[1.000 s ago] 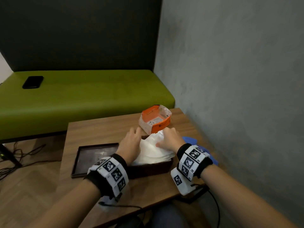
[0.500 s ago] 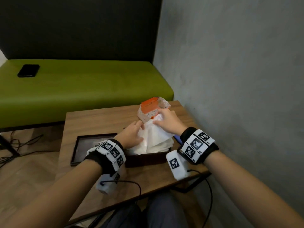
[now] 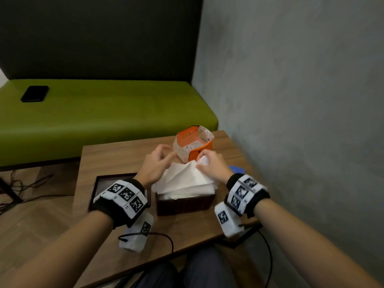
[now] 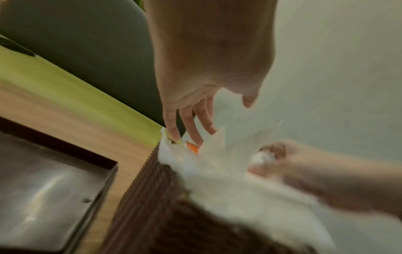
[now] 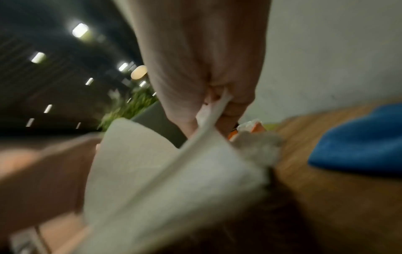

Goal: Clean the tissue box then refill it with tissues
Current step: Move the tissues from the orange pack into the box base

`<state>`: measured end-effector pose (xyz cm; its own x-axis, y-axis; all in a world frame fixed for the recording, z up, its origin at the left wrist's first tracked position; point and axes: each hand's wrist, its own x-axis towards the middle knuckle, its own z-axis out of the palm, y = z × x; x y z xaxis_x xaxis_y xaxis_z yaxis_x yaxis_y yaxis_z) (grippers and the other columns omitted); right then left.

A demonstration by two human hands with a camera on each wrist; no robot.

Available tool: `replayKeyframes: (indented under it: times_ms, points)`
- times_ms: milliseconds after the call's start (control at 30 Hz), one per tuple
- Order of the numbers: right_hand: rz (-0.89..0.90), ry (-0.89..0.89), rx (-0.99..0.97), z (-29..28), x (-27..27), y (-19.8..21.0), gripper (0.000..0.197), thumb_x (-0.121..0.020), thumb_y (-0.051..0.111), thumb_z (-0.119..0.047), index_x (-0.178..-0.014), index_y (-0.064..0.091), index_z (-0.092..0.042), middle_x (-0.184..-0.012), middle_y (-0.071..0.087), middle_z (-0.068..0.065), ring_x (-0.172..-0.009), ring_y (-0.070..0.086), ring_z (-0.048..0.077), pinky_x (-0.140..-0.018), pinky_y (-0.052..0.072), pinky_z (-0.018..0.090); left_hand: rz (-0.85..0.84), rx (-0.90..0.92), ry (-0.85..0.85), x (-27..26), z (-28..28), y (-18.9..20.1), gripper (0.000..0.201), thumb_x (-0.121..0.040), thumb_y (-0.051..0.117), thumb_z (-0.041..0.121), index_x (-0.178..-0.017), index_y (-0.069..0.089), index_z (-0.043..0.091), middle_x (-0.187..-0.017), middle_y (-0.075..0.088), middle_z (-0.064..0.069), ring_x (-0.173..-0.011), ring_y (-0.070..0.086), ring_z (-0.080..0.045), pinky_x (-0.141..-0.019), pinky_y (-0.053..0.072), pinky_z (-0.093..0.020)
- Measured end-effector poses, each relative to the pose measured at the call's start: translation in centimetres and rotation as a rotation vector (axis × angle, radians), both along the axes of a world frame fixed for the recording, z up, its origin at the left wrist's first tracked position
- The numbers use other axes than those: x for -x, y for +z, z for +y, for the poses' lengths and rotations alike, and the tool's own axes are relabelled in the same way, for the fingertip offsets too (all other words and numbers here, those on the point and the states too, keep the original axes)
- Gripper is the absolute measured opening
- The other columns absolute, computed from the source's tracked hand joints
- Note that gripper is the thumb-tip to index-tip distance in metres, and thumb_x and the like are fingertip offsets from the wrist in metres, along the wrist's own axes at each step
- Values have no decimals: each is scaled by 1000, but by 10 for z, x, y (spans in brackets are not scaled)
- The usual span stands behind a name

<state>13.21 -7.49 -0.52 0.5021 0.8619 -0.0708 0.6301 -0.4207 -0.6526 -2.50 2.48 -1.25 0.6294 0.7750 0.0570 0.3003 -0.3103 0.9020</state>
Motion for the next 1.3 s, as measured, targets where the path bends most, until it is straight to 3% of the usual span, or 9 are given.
replayKeyframes:
  times_ms: [100,200,300,600,733,833,967,1200,1300]
  points:
    - [-85,32,-7,-4,8,-10,10,-86,54,-8,-91,54,-17,-108,56,13,-96,47,23,-75,32,26,66,-196,156,-1,6,7,29,-92,50,31,-114,56,12,-103,62,-9,-90,59,-22,-77,49,-34]
    - [-332,8,-68,-8,5,-11,19,-83,61,-18,-100,54,-13,-107,59,7,-102,49,25,-79,39,32,430,-473,10,2,-3,3,33,-91,48,33,-118,52,15,-115,56,-11,-105,55,-31,-87,49,-44]
    - [-329,-87,0,-13,-1,-10,32,-82,64,-31,-105,54,-11,-110,58,8,-103,52,26,-84,43,37,589,-465,-125,9,-6,-9,32,-89,47,14,-120,50,8,-117,60,-17,-108,54,-34,-85,47,-40]
    - [-204,-37,-126,-10,4,-23,13,-80,65,-11,-91,61,-6,-90,66,13,-84,57,24,-69,38,29,596,-431,-168,-3,-12,-19,36,-86,44,-4,-119,53,6,-119,59,-16,-108,56,-31,-84,46,-35]
    - [-475,9,-12,-15,1,-24,21,-84,62,-26,-98,58,-11,-98,65,11,-96,53,29,-78,41,38,437,-722,-249,-5,-17,-11,34,-91,52,25,-124,53,16,-131,52,-7,-122,46,-26,-98,40,-36]
    - [-372,-12,-176,-17,-9,-15,16,-85,63,-23,-100,63,-15,-101,65,4,-93,55,19,-83,46,35,509,-409,-607,-7,-24,-15,51,-88,54,44,-136,44,29,-147,34,-2,-139,26,-19,-114,23,-35]
    - [-299,262,-102,-20,-13,-14,14,-82,67,-11,-95,70,-8,-98,70,7,-88,61,15,-78,43,19,509,-389,-649,-11,-21,-28,46,-92,51,39,-137,42,34,-152,27,-5,-142,20,-20,-116,16,-32]
    - [-524,278,92,-32,-15,-37,29,-87,62,-31,-113,65,-19,-127,60,-4,-119,44,18,-100,31,37,844,-500,-635,-15,-14,-42,60,-93,48,34,-144,17,45,-158,2,-4,-146,2,-25,-114,4,-61]
    - [-564,348,209,-31,-12,-35,35,-90,55,-32,-123,59,-19,-138,50,-4,-128,35,19,-107,25,43,820,-430,-663,-17,-13,-33,60,-93,50,36,-145,21,39,-158,6,-7,-146,5,-25,-118,7,-55]
